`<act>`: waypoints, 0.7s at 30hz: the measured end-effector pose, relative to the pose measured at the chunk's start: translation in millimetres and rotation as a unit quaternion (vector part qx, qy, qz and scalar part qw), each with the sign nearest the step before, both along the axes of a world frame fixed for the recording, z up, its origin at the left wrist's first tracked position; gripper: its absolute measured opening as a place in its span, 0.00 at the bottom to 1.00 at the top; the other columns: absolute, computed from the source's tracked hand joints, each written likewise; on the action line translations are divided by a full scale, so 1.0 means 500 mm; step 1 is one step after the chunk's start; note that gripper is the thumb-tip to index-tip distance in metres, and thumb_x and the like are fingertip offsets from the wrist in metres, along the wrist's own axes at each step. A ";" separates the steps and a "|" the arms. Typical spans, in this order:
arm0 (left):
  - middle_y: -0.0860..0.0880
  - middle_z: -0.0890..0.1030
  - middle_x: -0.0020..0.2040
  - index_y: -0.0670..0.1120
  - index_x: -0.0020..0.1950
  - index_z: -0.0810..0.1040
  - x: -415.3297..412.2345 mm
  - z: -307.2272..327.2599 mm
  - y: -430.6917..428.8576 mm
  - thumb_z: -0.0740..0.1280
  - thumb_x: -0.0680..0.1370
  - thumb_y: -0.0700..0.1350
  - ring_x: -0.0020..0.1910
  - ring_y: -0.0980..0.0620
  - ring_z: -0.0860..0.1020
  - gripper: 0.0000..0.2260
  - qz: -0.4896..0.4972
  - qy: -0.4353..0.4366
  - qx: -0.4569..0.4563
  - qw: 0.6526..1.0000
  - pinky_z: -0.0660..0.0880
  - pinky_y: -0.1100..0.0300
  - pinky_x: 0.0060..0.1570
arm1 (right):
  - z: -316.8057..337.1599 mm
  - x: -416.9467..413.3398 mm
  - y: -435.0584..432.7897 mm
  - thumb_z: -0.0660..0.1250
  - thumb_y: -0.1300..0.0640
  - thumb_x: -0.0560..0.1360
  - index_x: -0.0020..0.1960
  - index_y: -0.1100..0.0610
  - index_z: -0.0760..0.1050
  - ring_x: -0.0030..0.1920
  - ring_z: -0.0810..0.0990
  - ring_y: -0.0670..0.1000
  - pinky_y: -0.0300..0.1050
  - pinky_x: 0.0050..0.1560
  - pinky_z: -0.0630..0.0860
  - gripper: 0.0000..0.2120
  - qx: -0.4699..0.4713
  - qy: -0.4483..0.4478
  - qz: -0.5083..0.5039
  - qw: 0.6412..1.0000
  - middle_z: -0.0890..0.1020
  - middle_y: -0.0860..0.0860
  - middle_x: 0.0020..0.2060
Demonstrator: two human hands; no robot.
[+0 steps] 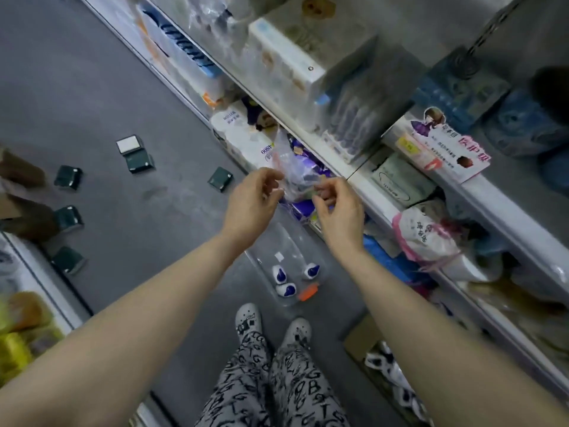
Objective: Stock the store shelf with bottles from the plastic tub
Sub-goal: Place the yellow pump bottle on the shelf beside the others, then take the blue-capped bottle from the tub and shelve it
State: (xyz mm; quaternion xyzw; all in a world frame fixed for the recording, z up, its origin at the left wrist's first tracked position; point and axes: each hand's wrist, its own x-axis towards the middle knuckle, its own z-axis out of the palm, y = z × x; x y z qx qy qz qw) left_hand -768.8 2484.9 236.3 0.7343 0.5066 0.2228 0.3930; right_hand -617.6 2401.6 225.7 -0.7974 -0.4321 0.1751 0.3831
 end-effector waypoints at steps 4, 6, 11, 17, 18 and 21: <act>0.54 0.79 0.48 0.50 0.58 0.78 0.009 -0.091 0.012 0.69 0.78 0.44 0.49 0.54 0.79 0.09 0.006 0.006 -0.045 0.999 0.78 0.49 0.52 | -0.085 0.011 0.013 0.71 0.62 0.75 0.53 0.54 0.76 0.42 0.77 0.49 0.56 0.47 0.78 0.09 -0.028 0.020 0.014 0.999 0.79 0.49 0.44; 0.52 0.80 0.48 0.51 0.56 0.78 0.014 -0.147 0.015 0.69 0.78 0.44 0.49 0.53 0.79 0.08 0.009 0.004 -0.059 0.998 0.79 0.48 0.52 | -0.138 0.020 0.013 0.70 0.61 0.75 0.54 0.54 0.76 0.43 0.78 0.48 0.55 0.48 0.78 0.09 -0.047 0.024 0.026 0.998 0.80 0.50 0.45; 0.51 0.79 0.50 0.50 0.58 0.78 0.014 -0.298 0.009 0.69 0.78 0.43 0.49 0.53 0.79 0.09 0.007 0.016 -0.102 0.995 0.79 0.51 0.53 | -0.280 0.034 -0.006 0.71 0.62 0.74 0.55 0.56 0.76 0.43 0.78 0.47 0.51 0.49 0.79 0.11 -0.096 0.058 0.035 0.993 0.81 0.50 0.47; 0.52 0.80 0.52 0.48 0.61 0.78 -0.005 -0.488 -0.036 0.69 0.78 0.42 0.50 0.53 0.79 0.12 -0.018 0.055 -0.144 0.988 0.79 0.52 0.54 | -0.467 0.026 -0.062 0.71 0.61 0.76 0.58 0.54 0.76 0.46 0.78 0.47 0.51 0.51 0.79 0.12 -0.170 0.083 0.027 0.982 0.79 0.48 0.48; 0.53 0.80 0.53 0.49 0.62 0.78 -0.009 -0.516 -0.044 0.69 0.78 0.43 0.51 0.54 0.79 0.13 -0.020 0.063 -0.155 0.986 0.78 0.53 0.55 | -0.494 0.024 -0.069 0.71 0.61 0.76 0.58 0.53 0.75 0.46 0.78 0.46 0.52 0.51 0.80 0.12 -0.181 0.088 0.024 0.979 0.79 0.47 0.48; 0.54 0.80 0.55 0.50 0.64 0.77 -0.015 -0.598 -0.065 0.68 0.79 0.44 0.53 0.55 0.78 0.13 -0.032 0.087 -0.178 0.980 0.77 0.55 0.57 | -0.579 0.015 -0.085 0.71 0.62 0.75 0.57 0.53 0.76 0.46 0.79 0.46 0.53 0.51 0.80 0.12 -0.208 0.094 0.019 0.973 0.79 0.48 0.48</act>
